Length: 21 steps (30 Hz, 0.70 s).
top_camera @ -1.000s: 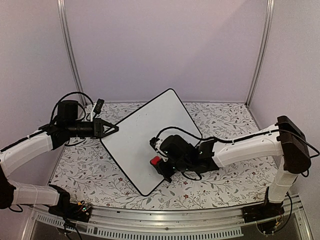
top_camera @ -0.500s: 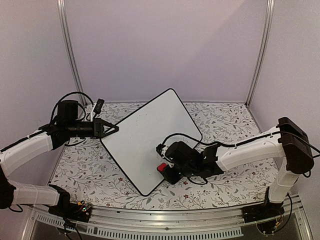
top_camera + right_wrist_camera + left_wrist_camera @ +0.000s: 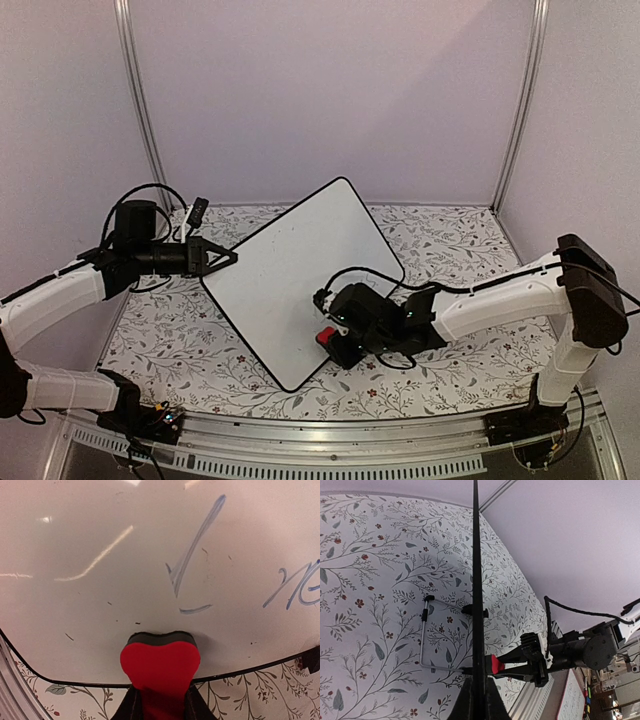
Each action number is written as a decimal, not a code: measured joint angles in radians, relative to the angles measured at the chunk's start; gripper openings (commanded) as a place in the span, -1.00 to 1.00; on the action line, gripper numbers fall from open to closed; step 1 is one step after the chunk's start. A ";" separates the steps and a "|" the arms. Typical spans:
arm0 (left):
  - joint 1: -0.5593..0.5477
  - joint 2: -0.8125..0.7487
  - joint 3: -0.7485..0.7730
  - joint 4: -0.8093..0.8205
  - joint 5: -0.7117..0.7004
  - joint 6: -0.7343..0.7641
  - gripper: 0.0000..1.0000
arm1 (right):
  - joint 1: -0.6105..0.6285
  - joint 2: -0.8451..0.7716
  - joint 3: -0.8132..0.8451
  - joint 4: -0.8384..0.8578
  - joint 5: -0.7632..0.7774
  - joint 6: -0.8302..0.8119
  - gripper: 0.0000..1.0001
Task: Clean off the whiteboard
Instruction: Erase the whiteboard at the center of the board.
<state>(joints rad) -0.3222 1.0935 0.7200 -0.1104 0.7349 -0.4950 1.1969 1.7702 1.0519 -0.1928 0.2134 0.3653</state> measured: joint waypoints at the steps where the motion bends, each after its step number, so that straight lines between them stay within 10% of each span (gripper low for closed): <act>1: 0.000 0.000 0.000 0.000 0.000 0.000 -1.00 | 0.000 0.002 0.011 -0.009 0.004 -0.003 -1.00; 21: 0.000 0.000 0.000 0.000 -0.002 -0.003 -1.00 | -0.029 0.052 0.185 -0.049 0.019 -0.078 -1.00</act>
<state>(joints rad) -0.3222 1.0935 0.7200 -0.1104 0.7334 -0.4984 1.1679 1.8225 1.2373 -0.2417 0.2329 0.2871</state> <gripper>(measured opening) 0.030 0.220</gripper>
